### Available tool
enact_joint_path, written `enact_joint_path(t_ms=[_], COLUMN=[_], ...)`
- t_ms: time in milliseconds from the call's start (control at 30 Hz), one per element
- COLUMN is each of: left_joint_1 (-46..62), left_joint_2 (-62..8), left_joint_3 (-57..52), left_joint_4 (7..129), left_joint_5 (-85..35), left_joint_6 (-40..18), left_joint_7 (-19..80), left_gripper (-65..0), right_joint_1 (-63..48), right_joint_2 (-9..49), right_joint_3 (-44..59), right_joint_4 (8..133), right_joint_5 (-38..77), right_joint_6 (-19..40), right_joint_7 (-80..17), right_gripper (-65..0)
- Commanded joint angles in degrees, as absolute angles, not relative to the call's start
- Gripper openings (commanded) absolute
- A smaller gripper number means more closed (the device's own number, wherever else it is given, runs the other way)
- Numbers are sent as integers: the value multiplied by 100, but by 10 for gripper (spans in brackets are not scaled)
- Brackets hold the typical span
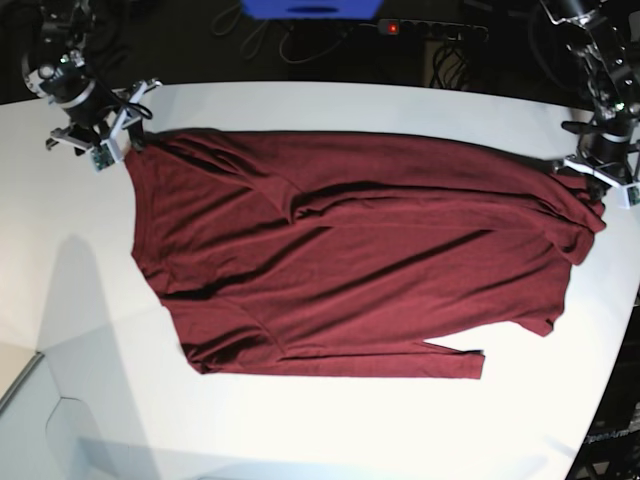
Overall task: Layout the t-shirt on the table in an organized manner, then fold the t-shirt properly
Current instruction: 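Hold the edge with both grippers and drag it to flatten the shirt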
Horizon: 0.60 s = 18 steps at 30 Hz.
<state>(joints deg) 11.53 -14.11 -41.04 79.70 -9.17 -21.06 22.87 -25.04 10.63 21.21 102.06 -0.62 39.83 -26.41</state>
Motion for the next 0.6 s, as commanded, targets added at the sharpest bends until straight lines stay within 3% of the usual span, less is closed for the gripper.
enact_joint_path(t_ms=[0, 567], left_joint_1=[1095, 1086], left_joint_2=[-1508, -1508], left_joint_3=[-4119, -4145], left_joint_4=[8048, 8031], left_joint_5=[-945, -945], left_joint_6=[-2088, -2088], left_joint_7=[2158, 2149], left_gripper=[-649, -649], right_joint_1=[-2431, -2053], right_joint_2=[1130, 1112], right_joint_3=[2149, 1851], right_joint_4=[10299, 9481], right_joint_5=[4, 4], right_joint_6=[4000, 4000], right_joint_7=[-2536, -2527], right_gripper=[-405, -409])
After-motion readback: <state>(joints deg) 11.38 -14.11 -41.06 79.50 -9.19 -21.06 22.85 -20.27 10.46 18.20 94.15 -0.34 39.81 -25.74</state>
